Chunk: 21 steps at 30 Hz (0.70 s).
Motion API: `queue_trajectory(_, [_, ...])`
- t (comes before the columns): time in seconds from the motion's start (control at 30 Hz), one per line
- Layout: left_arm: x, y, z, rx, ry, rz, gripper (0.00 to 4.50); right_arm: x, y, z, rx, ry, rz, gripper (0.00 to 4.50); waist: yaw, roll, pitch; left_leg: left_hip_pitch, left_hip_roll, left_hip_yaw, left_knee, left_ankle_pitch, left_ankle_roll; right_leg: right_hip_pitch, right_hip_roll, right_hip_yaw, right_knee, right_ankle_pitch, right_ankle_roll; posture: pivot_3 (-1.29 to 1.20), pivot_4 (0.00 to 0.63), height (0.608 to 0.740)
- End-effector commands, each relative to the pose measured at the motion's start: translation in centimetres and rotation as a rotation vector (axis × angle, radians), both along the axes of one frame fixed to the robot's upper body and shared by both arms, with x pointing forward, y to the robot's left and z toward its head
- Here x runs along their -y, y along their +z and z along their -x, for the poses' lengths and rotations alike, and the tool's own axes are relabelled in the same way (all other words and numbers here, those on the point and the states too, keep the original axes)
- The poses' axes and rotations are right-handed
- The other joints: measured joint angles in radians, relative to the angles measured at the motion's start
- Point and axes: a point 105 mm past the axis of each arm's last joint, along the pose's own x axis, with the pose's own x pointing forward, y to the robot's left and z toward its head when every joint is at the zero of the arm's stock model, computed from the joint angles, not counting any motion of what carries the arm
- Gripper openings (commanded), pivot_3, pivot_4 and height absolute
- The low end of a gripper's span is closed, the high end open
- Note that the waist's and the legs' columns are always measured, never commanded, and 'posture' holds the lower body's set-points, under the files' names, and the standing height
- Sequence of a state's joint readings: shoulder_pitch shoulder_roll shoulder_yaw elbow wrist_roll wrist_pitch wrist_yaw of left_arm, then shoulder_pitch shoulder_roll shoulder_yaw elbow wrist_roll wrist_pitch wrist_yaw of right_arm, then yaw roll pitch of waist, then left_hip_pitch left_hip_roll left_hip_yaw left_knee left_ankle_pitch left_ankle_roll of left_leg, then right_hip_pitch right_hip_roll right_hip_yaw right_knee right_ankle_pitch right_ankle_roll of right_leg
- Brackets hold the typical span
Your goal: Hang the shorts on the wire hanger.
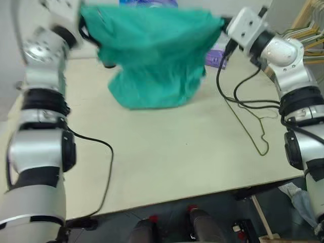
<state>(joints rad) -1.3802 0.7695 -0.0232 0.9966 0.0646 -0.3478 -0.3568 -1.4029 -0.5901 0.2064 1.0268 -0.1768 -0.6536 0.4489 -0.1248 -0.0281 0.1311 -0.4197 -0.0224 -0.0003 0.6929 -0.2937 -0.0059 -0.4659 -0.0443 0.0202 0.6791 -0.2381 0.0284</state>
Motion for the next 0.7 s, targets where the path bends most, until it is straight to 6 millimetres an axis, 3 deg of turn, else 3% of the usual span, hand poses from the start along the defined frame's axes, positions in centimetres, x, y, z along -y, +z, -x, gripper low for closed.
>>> queue_trajectory(0.03, [1.2,3.1,3.8,0.292,0.107,-0.371,0.0,0.6,-1.0,1.1,0.07,0.055,0.02,0.02,-0.014,0.0,0.0,0.0,-0.001,0.001,-0.002,0.0,0.0,0.0,-0.002,-0.002,0.0,0.0,0.0,-0.13,0.091,0.74])
queue_trajectory(0.1, [1.5,-1.0,2.6,0.175,0.091,-0.553,0.0,0.2,-6.4,0.7,-0.078,0.109,0.105,0.02,-0.018,0.0,-0.004,0.001,-0.002,0.002,-0.008,0.0,0.001,0.002,-0.003,-0.003,-0.002,0.0,0.0,-0.13,0.094,0.74])
queue_trajectory(0.13, [1.3,-3.9,1.9,0.077,0.062,-0.607,0.0,-0.2,-9.7,0.8,-0.184,0.159,0.154,0.02,-0.018,0.001,-0.005,0.005,-0.002,0.003,-0.011,0.0,0.001,0.009,-0.004,-0.003,-0.008,0.0,0.0,-0.13,0.096,0.74])
queue_trajectory(0.2, [0.2,-9.5,1.0,-0.139,0.003,-0.628,0.0,-0.7,-15.0,1.7,-0.353,0.239,0.231,0.02,-0.016,0.005,-0.005,0.025,-0.002,0.003,-0.015,-0.001,0.004,0.031,-0.003,-0.004,-0.019,0.0,0.001,-0.13,0.1,0.74])
queue_trajectory(0.23, [-0.3,-12.2,0.9,-0.254,-0.028,-0.635,0.0,-0.9,-17.1,2.4,-0.425,0.274,0.265,0.02,-0.016,0.008,-0.003,0.037,-0.001,0.003,-0.015,-0.007,0.015,0.044,-0.003,-0.005,-0.02,-0.001,0.002,-0.12,0.102,0.74])
queue_trajectory(0.3, [-1.1,-18.3,1.8,-0.536,-0.135,-0.597,0.0,-1.0,-20.8,4.0,-0.537,0.333,0.319,0.02,-0.019,0.01,0.001,0.042,-0.002,0.005,-0.013,-0.007,0.022,0.046,-0.001,-0.004,-0.015,0.0,0.004,-0.12,0.104,0.74])
queue_trajectory(0.37, [-1.2,-23.4,4.4,-0.799,-0.276,-0.561,0.0,-1.1,-22.7,5.1,-0.588,0.362,0.343,0.02,-0.029,0.011,0.002,0.039,-0.002,0.005,-0.012,-0.004,0.025,0.043,-0.001,-0.002,-0.013,0.004,0.004,-0.12,0.105,0.74])
queue_trajectory(0.43, [-1.0,-26.5,7.5,-1.01,-0.403,-0.537,0.0,-1.1,-23.6,6.1,-0.625,0.388,0.365,0.02,-0.038,0.011,0.002,0.039,0.0,0.004,-0.011,-0.004,0.024,0.042,-0.001,-0.002,-0.012,0.005,0.003,-0.12,0.104,0.74])
queue_trajectory(0.53, [-0.4,-29.2,12.8,-1.305,-0.559,-0.517,0.0,-0.9,-24.9,8.4,-0.709,0.444,0.45,0.02,-0.037,0.01,0.002,0.038,0.002,0.001,-0.012,-0.004,0.024,0.041,0.0,-0.004,-0.012,0.004,0.003,-0.12,0.104,0.74])
queue_trajectory(0.7, [0.0,-31.5,18.4,-1.617,-0.674,-0.473,0.0,0.9,-26.9,11.7,-0.882,0.475,0.602,0.02,-0.004,0.011,0.002,0.043,0.002,-0.001,-0.012,-0.004,0.024,0.047,0.001,-0.005,-0.014,0.004,0.002,-0.12,0.104,0.74])
